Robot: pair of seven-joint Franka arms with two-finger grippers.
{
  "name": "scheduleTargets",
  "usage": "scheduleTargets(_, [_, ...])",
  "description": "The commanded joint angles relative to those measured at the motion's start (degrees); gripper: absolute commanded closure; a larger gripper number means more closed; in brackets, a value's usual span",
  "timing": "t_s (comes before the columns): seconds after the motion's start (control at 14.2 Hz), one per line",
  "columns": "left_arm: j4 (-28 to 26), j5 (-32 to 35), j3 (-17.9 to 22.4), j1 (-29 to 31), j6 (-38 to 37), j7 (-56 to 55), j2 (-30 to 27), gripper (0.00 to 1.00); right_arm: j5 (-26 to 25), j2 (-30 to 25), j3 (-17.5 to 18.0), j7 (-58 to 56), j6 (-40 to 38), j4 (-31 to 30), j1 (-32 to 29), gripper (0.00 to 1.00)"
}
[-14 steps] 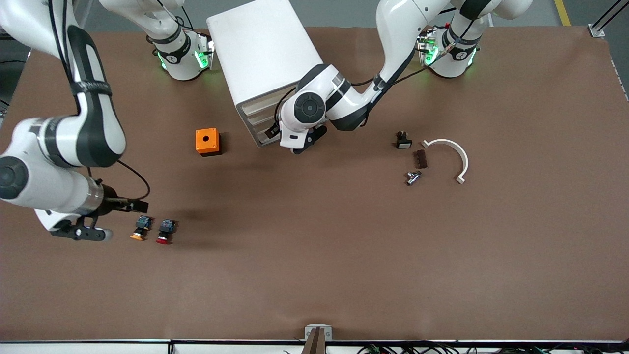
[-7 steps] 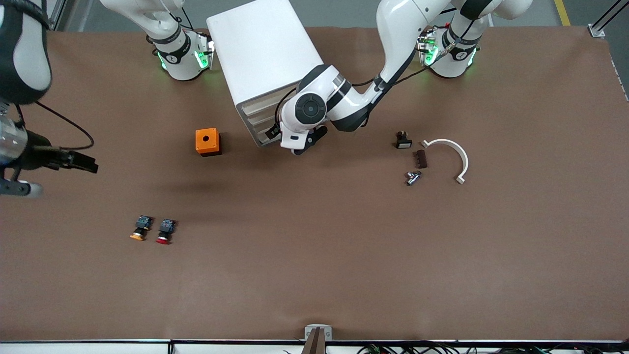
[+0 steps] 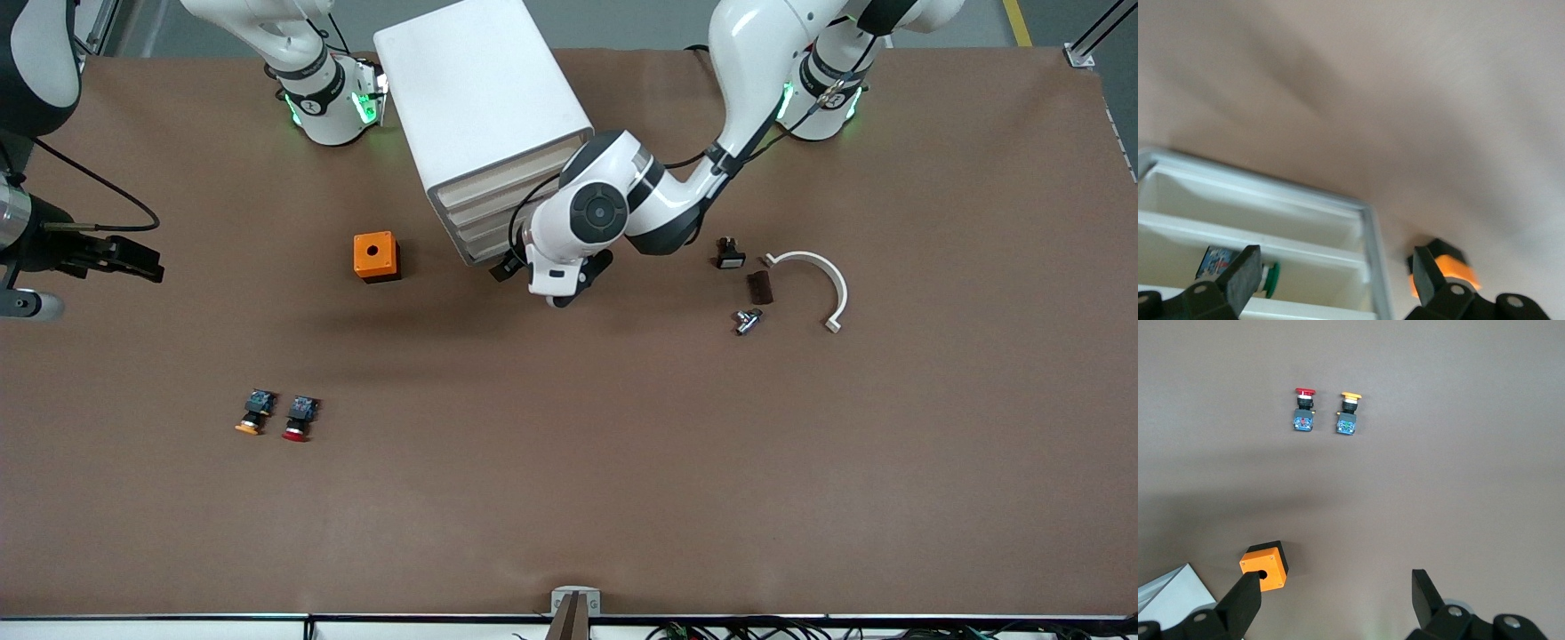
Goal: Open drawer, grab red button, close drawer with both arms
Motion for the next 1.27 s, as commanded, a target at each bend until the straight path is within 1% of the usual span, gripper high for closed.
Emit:
scheduleTargets(0.0, [0.4,6.3,1.2,2.1,-0.7,-0.2,-5.4,0.0,-1.2,0.6,0.0,-0.5,-1.8,1.5,-0.4,0.0])
scheduleTargets(0.21, [0.9,12.5,1.0,7.8,-2.9,1.0,-9.8,0.01,-1.2,0.7,-0.1,-0.9,-1.7,2.2,-0.5,0.0])
scheduleTargets(0.35, [1.3,12.6,0.8,11.5,-6.6,2.0,-13.4,0.01,-1.6,0.7,-0.1,-3.5,-1.8,3.7,-0.5,0.0])
scheduleTargets(0.49, [1.3,12.7,1.0,14.2,-10.6,5.8,-16.8,0.01,-1.5,0.7,-0.1,-3.5,-2.2,5.8,-0.4,0.0])
scheduleTargets(0.71, [1.3,12.8,1.0,19.3,-19.1,14.6,-20.2,0.01,-0.7,0.7,-0.3,-3.5,-3.9,7.2,-0.5,0.0])
scheduleTargets(0.85, [1.3,12.6,1.0,24.2,-24.6,23.4,-23.7,0.01,-0.4,0.0,-0.1,-2.6,-8.0,7.3,-0.4,0.0])
scheduleTargets(0.99, [1.3,12.6,1.0,28.0,-26.8,30.9,-26.3,0.01,-0.6,-0.6,-0.2,-1.9,-7.9,7.1,-0.5,0.0])
scheduleTargets(1.13, [1.3,12.8,1.0,31.5,-28.9,38.0,-26.8,0.01,-0.5,-2.1,-0.2,-2.0,-7.6,6.7,-0.8,0.0])
scheduleTargets(1.2, [1.2,12.8,1.2,32.7,-31.3,42.9,-27.0,0.01,-0.4,-3.3,0.0,-2.0,-7.7,6.6,-0.8,0.0])
